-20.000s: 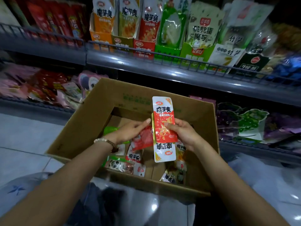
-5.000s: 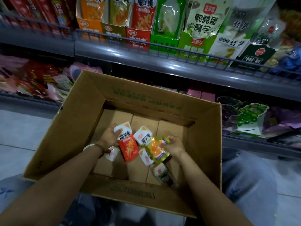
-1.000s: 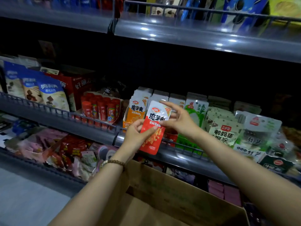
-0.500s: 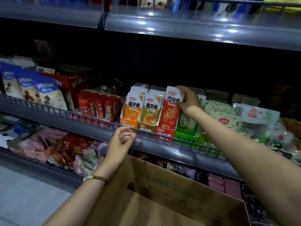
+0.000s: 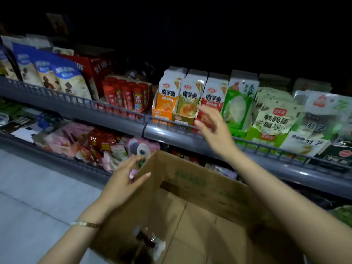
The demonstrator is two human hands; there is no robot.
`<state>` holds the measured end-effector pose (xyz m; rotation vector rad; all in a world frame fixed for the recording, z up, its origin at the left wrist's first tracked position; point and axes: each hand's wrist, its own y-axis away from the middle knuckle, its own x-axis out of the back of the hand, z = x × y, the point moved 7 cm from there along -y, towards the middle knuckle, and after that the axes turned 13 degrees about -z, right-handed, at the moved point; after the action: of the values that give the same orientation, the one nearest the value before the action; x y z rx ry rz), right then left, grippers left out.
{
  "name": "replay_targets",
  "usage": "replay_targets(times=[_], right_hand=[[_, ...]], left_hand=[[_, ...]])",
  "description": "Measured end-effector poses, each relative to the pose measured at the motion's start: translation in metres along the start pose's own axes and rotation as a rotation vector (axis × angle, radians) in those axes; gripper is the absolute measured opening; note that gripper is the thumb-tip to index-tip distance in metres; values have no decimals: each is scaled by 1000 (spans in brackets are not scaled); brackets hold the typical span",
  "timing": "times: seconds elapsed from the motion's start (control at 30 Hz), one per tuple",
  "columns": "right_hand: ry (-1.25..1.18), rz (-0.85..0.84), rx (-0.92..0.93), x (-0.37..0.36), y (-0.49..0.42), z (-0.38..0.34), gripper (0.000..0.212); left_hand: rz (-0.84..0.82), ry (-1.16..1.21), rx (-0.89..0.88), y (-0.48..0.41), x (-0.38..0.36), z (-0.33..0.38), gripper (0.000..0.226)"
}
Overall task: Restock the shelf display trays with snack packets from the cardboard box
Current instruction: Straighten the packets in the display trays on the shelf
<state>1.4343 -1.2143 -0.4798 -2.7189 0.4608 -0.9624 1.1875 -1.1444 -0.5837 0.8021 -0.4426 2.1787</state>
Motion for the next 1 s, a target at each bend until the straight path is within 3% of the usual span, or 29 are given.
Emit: replay_targets(times=[0.1, 0.2, 0.3, 0.43, 0.5, 0.7, 0.8, 0.9, 1.0], right_hand=[[-256, -138, -111, -81, 55, 29, 33], [-407, -408, -441, -174, 105, 81, 39], [-377, -660, -708, -255, 157, 131, 55], [-99, -751, -841, -303, 186, 168, 93], [126, -766, -809, -307, 184, 169, 85], [332, -764, -684, -338, 178, 168, 57], [216, -758, -720, -338, 187, 178, 44], [-27, -734, -748, -315, 194, 187, 7], [-318, -547, -770, -247, 202, 188, 38]], left_hand=[[-65, -84, 152, 28, -5, -28, 72], [-167, -18, 274, 46, -21, -48, 76], [-194, 78, 333, 52, -27, -57, 79], [-177, 14, 274, 48, -29, -56, 76], [-174, 16, 256, 47, -32, -52, 75], [-184, -11, 215, 44, -33, -51, 79], [-183, 7, 210, 44, -34, -52, 80], [-196, -29, 236, 44, -34, -53, 84], [-181, -172, 274, 44, -29, -54, 91]])
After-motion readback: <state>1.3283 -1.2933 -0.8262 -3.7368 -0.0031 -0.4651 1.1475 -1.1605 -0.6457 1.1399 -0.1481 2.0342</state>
